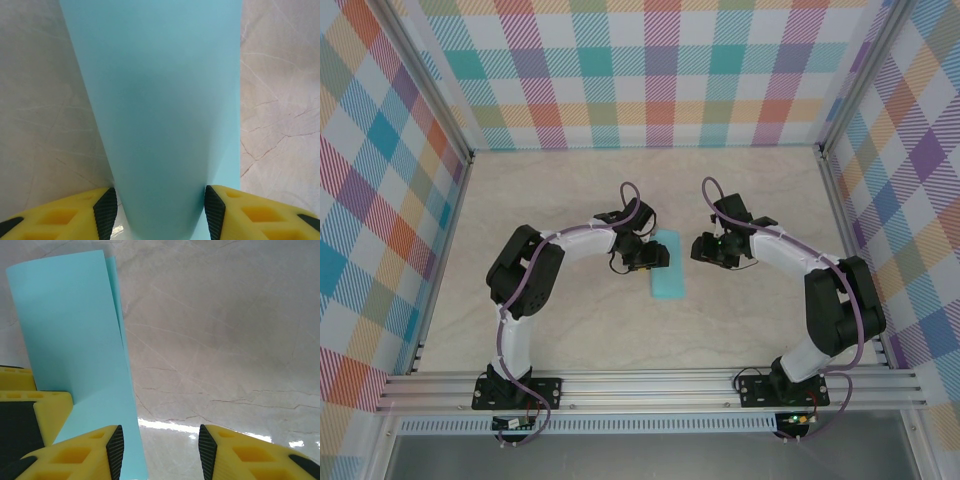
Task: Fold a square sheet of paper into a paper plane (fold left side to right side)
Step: Hold the square sheet of paper at the center of the table.
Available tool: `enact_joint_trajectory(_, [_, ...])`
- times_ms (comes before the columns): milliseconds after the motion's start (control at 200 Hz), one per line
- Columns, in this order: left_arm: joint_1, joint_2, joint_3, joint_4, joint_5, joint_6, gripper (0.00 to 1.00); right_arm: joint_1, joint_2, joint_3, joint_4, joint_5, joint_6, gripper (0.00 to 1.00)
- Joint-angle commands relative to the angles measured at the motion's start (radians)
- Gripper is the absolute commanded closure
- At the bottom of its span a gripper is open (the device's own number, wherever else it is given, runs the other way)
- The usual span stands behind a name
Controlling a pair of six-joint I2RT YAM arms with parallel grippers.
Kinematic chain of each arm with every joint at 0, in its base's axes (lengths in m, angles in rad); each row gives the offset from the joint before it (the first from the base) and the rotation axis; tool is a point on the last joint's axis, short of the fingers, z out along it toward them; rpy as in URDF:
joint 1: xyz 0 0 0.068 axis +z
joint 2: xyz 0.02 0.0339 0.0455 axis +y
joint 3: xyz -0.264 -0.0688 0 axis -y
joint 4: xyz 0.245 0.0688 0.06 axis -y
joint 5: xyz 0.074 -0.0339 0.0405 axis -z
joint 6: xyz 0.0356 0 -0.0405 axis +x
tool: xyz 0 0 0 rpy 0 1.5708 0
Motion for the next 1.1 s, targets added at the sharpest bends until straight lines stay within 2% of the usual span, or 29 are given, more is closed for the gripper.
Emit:
enact_joint_trajectory(0, [-0.040,0.068,0.005,0.012,0.005,0.030,0.46,-0.001,-0.006,-0.012,0.009,-0.025,0.006,0.54])
enact_joint_trajectory(255, [-0.042,0.079,0.013,0.002,0.005,0.036,0.46,0.001,-0.006,-0.011,0.013,-0.044,0.012,0.54])
enact_joint_trajectory(530, [-0.041,0.086,0.021,0.000,0.003,0.037,0.45,0.008,0.023,-0.008,0.052,-0.103,0.028,0.65])
enact_joint_trajectory(795, [-0.042,0.092,0.025,-0.004,0.002,0.036,0.45,0.016,0.043,-0.006,0.056,-0.120,0.030,0.69])
enact_joint_trajectory(1095, [-0.042,0.094,0.027,-0.009,-0.006,0.036,0.45,0.027,0.082,-0.001,0.074,-0.150,0.036,0.80])
